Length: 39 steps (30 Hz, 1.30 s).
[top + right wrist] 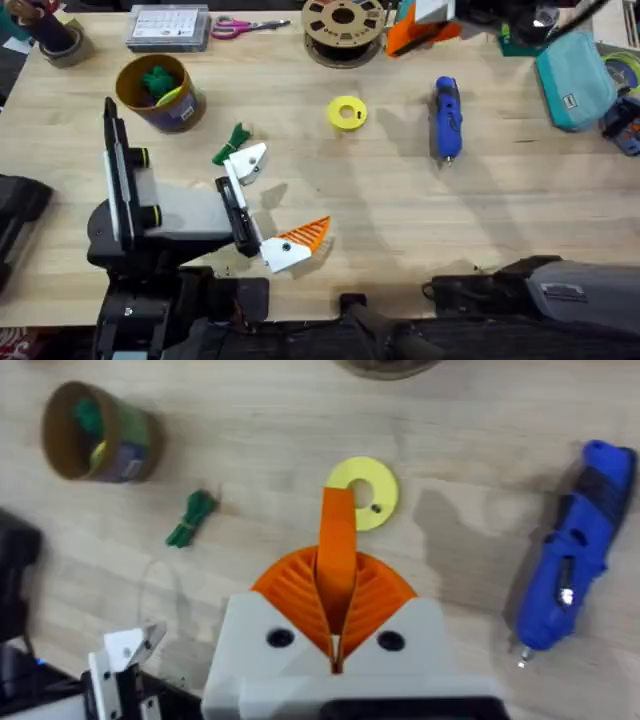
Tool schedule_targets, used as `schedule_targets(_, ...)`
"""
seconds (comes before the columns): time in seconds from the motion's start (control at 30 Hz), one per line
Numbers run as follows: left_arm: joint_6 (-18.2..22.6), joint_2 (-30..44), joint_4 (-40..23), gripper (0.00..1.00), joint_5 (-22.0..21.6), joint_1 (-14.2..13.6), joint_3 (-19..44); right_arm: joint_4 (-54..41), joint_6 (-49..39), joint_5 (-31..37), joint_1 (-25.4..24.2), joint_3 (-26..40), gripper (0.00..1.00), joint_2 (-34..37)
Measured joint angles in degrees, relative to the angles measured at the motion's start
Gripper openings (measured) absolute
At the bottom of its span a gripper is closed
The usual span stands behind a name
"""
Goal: Pick up the gripper from the table and insert it into the empty holder that is missing its gripper. Then pick up a screw, insert it into the mounting hole, and use the screwdriver to tighten it. Finally, clean up the table by picking up the vegetable and placing it into the bucket.
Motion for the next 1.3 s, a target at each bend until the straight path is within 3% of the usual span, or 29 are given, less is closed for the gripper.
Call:
schedule_targets(0.07, 0.0, 0.0, 0.0, 0.985, 0.0, 0.0, 0.0, 3.2, -0.1, -2.4, 0.0, -4.0, 0.010, -2.3)
schedule_targets(0.13, 0.0, 0.0, 0.0, 0.985, 0.0, 0.0, 0.0, 10.6, -0.2, -8.5, 0.0, -12.5, 0.010, -5.9)
schedule_targets(0.47, 0.0, 0.0, 0.0, 0.985, 0.0, 0.0, 0.0, 34.3, 0.6, -31.7, -0.2, -29.3, 0.010, -10.0)
schedule_targets(0.77, 0.0, 0.0, 0.0, 0.985, 0.0, 0.0, 0.0, 62.6, 12.4, -50.2, -3.4, -45.4, 0.010, -10.0)
schedule_targets(1.03, 0.0, 0.0, 0.0, 0.985, 0.0, 0.0, 0.0, 87.0, 28.4, -58.3, -4.7, -57.0, 0.010, -10.0)
schedule_targets(1.3, 0.0, 0.0, 0.0, 0.985, 0.0, 0.0, 0.0, 106.2, 41.1, -63.7, -4.7, -63.7, 0.010, -9.9)
